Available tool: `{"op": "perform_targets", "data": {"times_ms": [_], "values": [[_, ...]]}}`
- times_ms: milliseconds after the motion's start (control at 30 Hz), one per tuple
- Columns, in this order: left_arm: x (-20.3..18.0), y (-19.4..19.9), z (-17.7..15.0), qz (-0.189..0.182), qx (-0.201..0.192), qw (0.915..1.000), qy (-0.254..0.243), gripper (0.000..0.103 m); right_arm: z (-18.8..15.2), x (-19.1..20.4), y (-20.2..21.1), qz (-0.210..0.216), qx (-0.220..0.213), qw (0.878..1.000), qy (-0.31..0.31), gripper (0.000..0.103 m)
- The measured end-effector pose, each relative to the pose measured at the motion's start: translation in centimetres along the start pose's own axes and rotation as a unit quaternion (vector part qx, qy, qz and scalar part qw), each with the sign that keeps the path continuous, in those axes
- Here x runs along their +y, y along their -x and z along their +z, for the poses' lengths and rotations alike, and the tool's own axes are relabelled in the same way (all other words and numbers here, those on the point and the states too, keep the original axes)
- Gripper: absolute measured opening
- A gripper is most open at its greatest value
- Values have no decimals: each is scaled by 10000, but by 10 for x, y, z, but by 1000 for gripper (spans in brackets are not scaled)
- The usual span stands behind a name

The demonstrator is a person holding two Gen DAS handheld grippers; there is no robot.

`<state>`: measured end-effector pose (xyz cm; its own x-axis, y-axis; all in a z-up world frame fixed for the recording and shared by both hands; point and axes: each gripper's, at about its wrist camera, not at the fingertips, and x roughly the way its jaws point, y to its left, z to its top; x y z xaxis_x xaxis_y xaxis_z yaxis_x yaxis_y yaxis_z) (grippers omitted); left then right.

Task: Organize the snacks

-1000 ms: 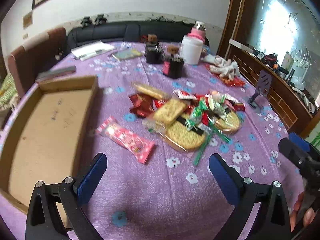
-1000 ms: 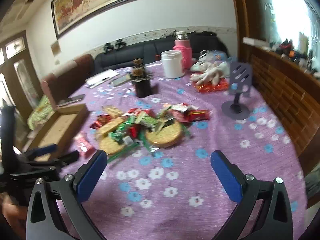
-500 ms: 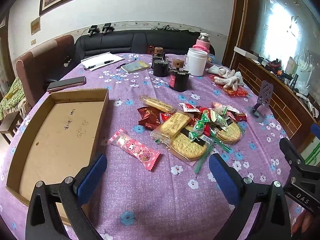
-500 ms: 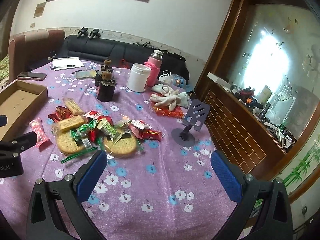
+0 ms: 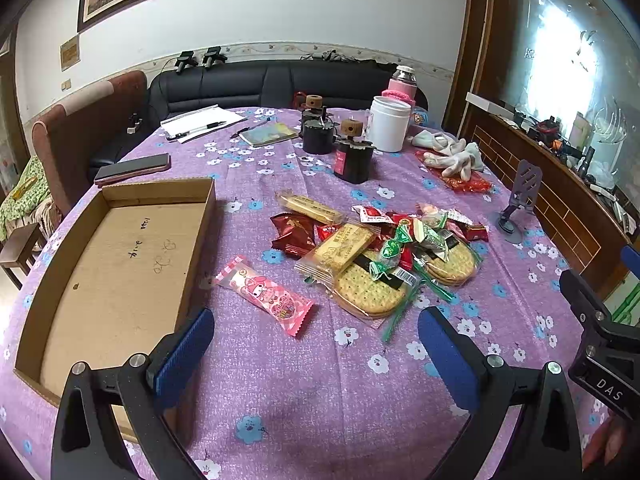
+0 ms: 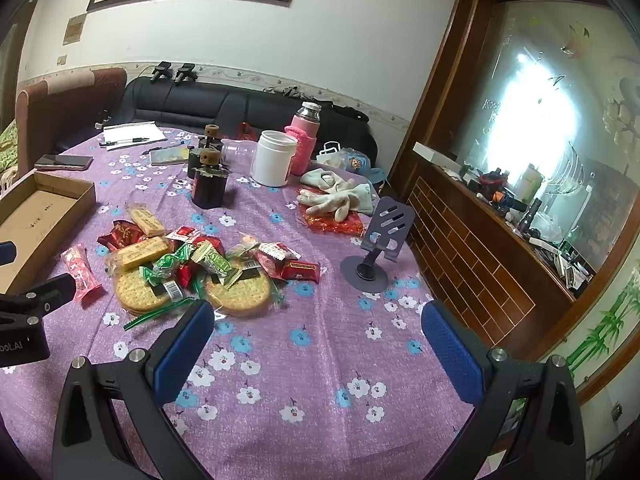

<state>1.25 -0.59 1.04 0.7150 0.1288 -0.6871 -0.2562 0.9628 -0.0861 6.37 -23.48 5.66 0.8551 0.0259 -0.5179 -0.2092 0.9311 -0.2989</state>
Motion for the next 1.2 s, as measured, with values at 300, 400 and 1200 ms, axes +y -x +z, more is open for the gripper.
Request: {"op": "perform_targets", "data": {"times_ms": [300,400,1200], "values": [[-5,3,-1,-13,10,10000,-22,102,0,-2,1,-7,-16,10000,-10,103],[-6,3,-2,-25,25,10000,-32,102,-1,-3,3,-1,-19,10000,-34,103],[30,-89,-2,-35,880,9960,158,102,-12,-21,-114,2417,882,9644,-613,102]]}}
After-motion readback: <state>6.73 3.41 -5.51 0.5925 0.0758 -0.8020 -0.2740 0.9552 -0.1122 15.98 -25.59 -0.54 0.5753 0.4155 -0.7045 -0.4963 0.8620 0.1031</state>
